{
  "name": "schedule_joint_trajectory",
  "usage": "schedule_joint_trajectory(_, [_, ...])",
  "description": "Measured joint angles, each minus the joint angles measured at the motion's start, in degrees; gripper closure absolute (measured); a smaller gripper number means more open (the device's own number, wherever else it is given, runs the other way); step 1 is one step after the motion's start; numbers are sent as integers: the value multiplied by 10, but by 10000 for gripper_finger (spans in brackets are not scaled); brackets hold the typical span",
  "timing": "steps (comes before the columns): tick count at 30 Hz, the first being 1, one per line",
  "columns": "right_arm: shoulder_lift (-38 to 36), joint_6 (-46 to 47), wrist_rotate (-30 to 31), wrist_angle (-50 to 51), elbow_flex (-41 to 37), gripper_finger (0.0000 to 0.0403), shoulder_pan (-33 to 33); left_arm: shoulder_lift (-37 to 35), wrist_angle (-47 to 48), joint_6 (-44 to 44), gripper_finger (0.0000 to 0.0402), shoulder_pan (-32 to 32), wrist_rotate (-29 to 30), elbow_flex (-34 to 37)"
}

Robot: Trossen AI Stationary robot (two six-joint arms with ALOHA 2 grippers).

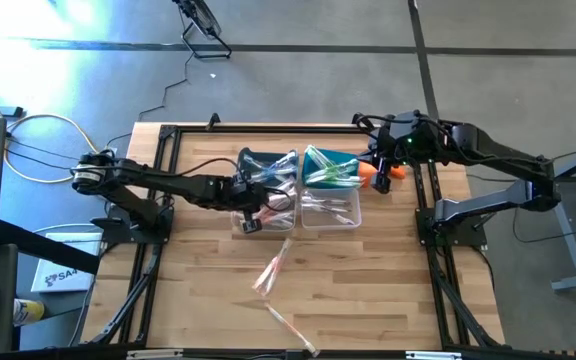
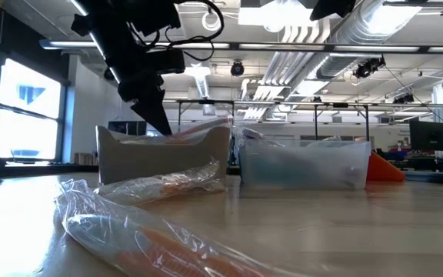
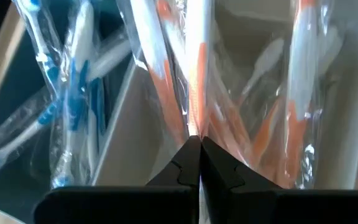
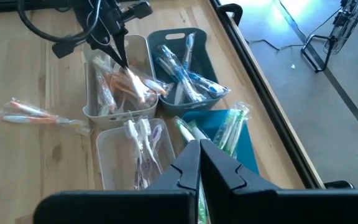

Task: Pick & Place Toothbrushes
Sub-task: Put the orange toothbrush into the gray bin

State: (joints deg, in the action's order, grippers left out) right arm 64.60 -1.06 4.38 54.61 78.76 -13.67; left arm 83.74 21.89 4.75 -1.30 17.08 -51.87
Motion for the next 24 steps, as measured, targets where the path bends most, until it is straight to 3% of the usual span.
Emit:
schedule_joint_trajectory(10, [0, 0, -1, 0, 0, 398, 0, 0, 0, 0, 397, 2, 4, 4])
schedule_joint_trajectory(20, [0, 0, -4, 1, -1, 398, 0, 0, 1, 21, 295, 2, -4, 3])
schedule_joint_trajectory(24, [0, 0, -4, 1, -1, 398, 0, 0, 14, 23, 273, 2, -5, -4])
